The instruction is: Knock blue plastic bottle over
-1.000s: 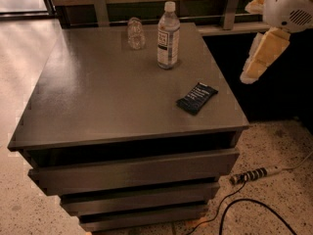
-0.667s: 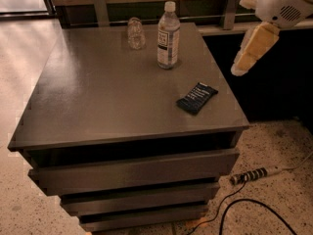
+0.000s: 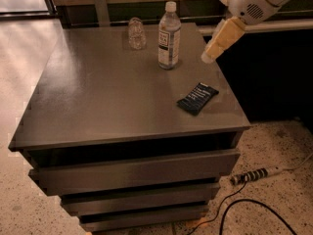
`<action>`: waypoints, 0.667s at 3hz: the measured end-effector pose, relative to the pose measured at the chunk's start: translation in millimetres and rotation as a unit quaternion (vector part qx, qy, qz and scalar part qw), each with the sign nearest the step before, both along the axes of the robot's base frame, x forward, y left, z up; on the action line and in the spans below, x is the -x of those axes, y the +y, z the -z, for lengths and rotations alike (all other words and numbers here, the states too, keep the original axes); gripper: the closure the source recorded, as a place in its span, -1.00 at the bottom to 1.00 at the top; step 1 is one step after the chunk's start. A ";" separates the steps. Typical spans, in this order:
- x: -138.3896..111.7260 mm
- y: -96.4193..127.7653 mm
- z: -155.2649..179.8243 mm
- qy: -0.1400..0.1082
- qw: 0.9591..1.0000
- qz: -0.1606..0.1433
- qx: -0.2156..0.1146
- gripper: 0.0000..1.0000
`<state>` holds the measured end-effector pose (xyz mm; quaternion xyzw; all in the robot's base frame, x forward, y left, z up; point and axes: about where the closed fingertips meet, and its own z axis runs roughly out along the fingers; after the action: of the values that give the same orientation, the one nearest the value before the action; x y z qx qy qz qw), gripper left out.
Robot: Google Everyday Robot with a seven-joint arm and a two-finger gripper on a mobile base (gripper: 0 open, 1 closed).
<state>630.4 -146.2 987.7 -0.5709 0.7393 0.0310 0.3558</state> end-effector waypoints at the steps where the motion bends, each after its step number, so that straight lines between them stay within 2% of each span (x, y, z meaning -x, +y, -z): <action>1: -25.4 15.6 10.4 -0.010 0.999 0.001 -0.045 -1.00; 2: -48.6 24.5 18.2 -0.028 0.996 0.002 -0.085 -1.00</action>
Offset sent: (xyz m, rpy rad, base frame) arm 0.0776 0.0292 -0.0238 0.2736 -0.1129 -0.0156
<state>679.1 -121.7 969.5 -0.5376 0.7247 0.0768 0.4241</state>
